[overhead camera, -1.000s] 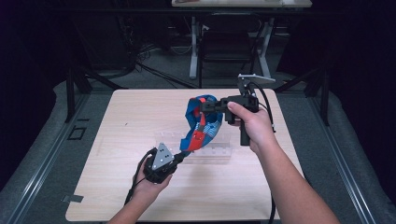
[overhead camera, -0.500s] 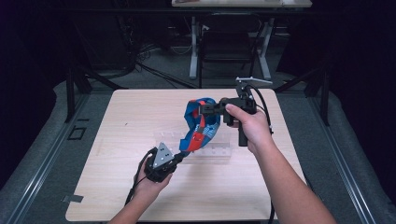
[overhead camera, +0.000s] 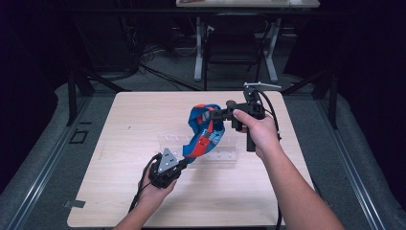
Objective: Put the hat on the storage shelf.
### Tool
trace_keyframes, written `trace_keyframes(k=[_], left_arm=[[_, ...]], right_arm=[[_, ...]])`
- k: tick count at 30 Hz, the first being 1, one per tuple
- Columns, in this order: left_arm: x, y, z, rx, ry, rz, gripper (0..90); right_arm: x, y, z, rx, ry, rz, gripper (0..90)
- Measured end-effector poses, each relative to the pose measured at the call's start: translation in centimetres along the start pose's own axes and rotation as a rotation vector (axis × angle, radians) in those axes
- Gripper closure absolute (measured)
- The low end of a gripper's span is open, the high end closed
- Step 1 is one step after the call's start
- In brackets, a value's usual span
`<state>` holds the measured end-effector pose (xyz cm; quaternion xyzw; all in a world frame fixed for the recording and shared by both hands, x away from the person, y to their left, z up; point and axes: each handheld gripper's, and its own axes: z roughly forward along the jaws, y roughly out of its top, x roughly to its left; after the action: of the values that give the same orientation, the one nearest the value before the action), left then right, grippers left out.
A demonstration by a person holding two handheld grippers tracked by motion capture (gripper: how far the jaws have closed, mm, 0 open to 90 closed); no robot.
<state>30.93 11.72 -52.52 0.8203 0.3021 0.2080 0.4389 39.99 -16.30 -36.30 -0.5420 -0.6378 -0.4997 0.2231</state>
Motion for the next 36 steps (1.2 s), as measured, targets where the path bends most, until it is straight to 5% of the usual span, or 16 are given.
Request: trace_keyframes(k=[24,36], left_arm=[[0.4,-0.5,0.2,0.004,-0.018,-0.042,88.0],[0.9,-0.5,-0.1,-0.005,-0.004,-0.070,86.8]], right_arm=[[-1.5,-0.4,-0.1,0.016,-0.042,0.014,76.7],[-2.1,-0.5,-1.7,-0.008,-0.042,0.025,71.6]])
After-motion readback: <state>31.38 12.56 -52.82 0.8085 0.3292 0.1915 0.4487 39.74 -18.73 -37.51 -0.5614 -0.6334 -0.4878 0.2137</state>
